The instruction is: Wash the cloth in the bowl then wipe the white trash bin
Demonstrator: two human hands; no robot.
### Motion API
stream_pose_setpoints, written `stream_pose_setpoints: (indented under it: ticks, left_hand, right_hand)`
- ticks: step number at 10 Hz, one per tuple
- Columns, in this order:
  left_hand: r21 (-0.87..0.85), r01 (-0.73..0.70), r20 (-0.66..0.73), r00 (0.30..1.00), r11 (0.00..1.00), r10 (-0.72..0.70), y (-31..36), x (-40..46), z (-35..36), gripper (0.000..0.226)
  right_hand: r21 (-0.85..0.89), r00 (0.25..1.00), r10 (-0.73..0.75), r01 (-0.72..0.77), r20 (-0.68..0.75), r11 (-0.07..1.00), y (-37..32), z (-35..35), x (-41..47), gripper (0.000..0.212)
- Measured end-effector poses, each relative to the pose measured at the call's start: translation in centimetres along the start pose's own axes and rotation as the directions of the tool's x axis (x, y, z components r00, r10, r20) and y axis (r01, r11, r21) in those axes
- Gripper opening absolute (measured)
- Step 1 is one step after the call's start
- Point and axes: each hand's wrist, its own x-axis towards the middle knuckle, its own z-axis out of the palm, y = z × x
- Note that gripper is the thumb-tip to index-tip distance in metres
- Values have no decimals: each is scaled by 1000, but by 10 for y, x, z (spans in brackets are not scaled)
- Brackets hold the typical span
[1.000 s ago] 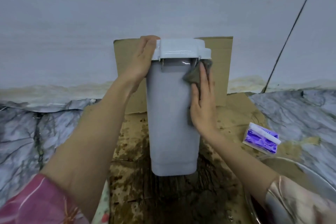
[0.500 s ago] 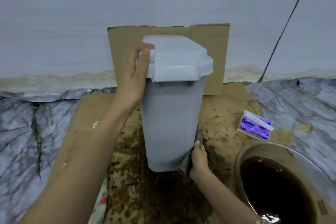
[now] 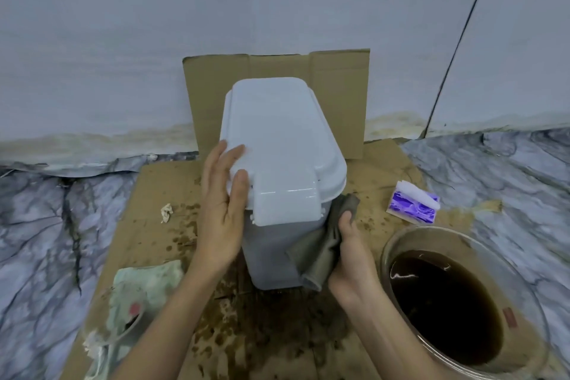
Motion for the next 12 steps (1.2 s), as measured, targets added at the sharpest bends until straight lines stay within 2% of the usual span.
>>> stream_pose_setpoints:
  ticks: [1, 2, 3, 4, 5, 6, 7, 8, 9, 10, 11, 12]
  left_hand:
    - [-239, 284, -135, 937, 929, -321, 2, -18, 10, 53]
    - [-437, 599, -137, 693, 671, -708, -15, -50, 28, 37]
    - [-333, 746, -85, 586, 577, -806, -19, -80, 51, 11]
    - [-201, 788, 172, 613, 582, -771, -6, -92, 80, 4]
    - [-38, 755, 577, 551, 654, -602, 18, -88, 111, 21]
    - [66, 589, 699, 549, 806, -458, 24, -84, 144, 36]
    - [73, 537, 753, 523, 840, -400, 15, -86, 173, 45]
    - [126, 405, 769, 536, 906, -347, 2, -93, 199, 46]
    - [214, 123, 768, 592, 969, -245, -15, -103, 214, 43]
    - [251, -193, 799, 595, 949, -90, -38, -116, 221, 33]
    - [320, -377, 832, 551, 869, -68, -43, -127, 219, 30]
    - [319, -502, 842, 540, 804, 3, -41, -127, 215, 37]
  right_hand:
    - [38, 999, 23, -22, -23, 999, 0, -12, -4, 41]
    - [93, 985, 125, -115, -118, 989, 3, -26, 1, 52]
    - [114, 973, 83, -59, -217, 992, 5, -37, 5, 44]
    - [141, 969, 7, 29, -248, 990, 0, -47, 2, 27]
    - [38, 953, -87, 102, -290, 994, -4, -62, -5, 27]
    - [-148, 881, -294, 257, -371, 955, -7, -88, -12, 42]
    - [-495, 764, -492, 262, -417, 828, -13, -123, -19, 48]
    - [-754, 711, -563, 70, -421, 654, -10, -160, -21, 51]
    - [-877, 703, -543, -266, -461, 400, 8, -194, -16, 50]
    - [-886, 734, -500, -412, -460, 210, 18, -205, -14, 41]
    - [-892, 734, -514, -414, -444, 180, 22, -205, -16, 36]
    - [-927, 735, -569, -247, -370, 284, 13, -200, -14, 32]
